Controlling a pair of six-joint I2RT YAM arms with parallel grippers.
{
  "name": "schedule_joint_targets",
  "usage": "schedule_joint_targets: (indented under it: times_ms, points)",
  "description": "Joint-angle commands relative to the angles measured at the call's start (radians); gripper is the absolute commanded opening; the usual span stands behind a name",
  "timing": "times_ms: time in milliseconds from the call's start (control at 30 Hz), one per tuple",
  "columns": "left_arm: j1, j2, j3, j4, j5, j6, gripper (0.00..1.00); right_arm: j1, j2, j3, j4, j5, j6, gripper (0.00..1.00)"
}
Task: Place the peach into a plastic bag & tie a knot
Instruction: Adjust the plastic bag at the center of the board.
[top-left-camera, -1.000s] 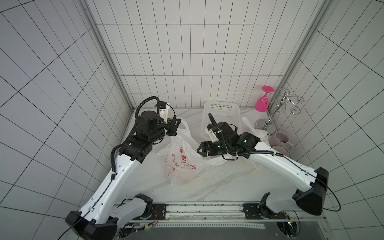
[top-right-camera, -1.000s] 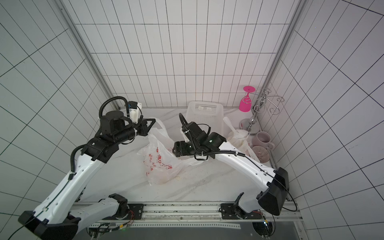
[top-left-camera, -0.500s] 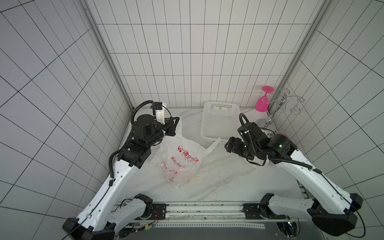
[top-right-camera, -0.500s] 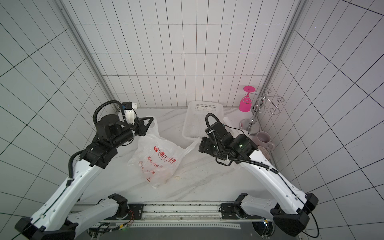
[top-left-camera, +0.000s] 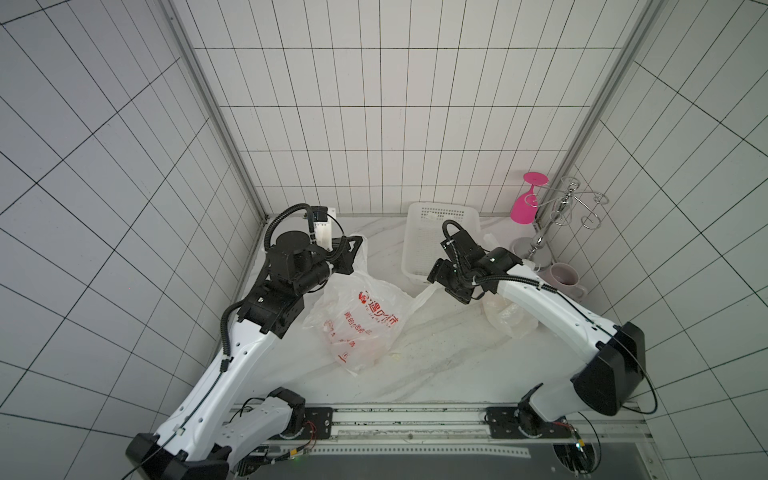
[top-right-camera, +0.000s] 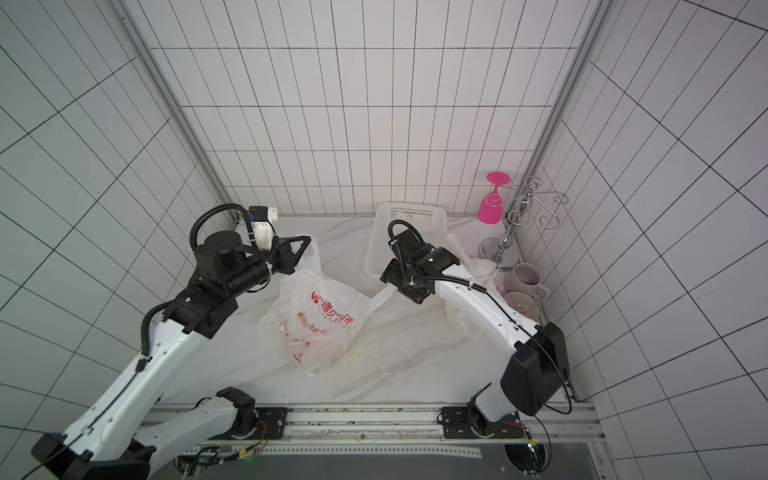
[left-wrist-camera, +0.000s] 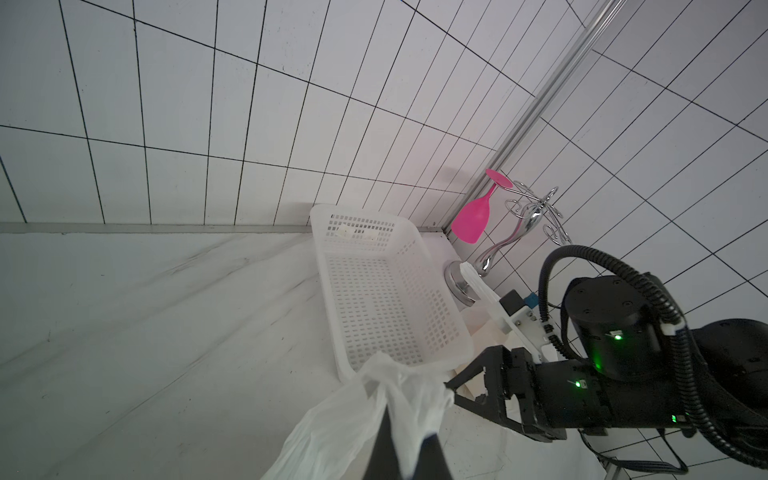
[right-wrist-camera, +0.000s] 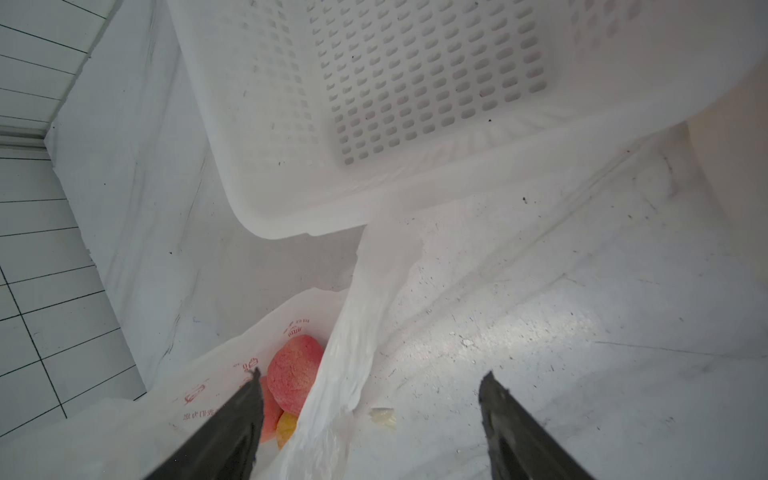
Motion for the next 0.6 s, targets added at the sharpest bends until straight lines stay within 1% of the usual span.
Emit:
schedule_joint_targets:
  times_ms: [0,100,167,233,267,333,367,400,500,533,567]
  points:
    - [-0.004,-0.017,-0.005,0.018,0.008,-0.001,0.0,-0.013,0.075,-0.03,0.115,-0.03,0.06,0.75]
    - [-0.004,-0.018,0.004,0.002,0.004,0.01,0.0,-0.016,0.111,-0.03,0.128,-0.047,0.065,0.58]
    - [-0.003,-0.019,0.012,-0.008,-0.004,0.019,0.0,-0.016,0.088,-0.058,0.152,-0.032,0.071,0.43]
    - [-0.001,-0.02,0.026,-0.018,-0.011,0.025,0.0,-0.019,0.055,-0.065,0.156,0.0,0.057,0.3]
    - [0.002,-0.019,0.038,-0.025,-0.013,0.027,0.0,-0.023,0.038,-0.062,0.156,0.006,0.039,0.21]
    - [0.005,-0.017,0.081,-0.061,-0.031,0.027,0.0,-0.025,0.004,-0.02,0.146,0.008,-0.024,0.07]
    - [0.005,-0.015,0.118,-0.097,-0.058,0.03,0.0,-0.025,-0.02,0.013,0.14,0.004,-0.069,0.02]
    - [0.005,-0.015,0.156,-0.134,-0.091,0.033,0.0,-0.025,-0.046,0.043,0.135,0.004,-0.117,0.0]
    - [0.005,-0.026,0.256,-0.226,-0.209,0.044,0.0,-0.027,-0.113,0.183,0.042,0.016,-0.303,0.0]
    - [0.005,-0.035,0.269,-0.237,-0.23,0.045,0.0,-0.028,-0.131,0.225,0.009,0.021,-0.362,0.0]
    - [0.005,-0.041,0.27,-0.236,-0.227,0.046,0.0,-0.035,-0.146,0.256,-0.014,0.019,-0.409,0.0]
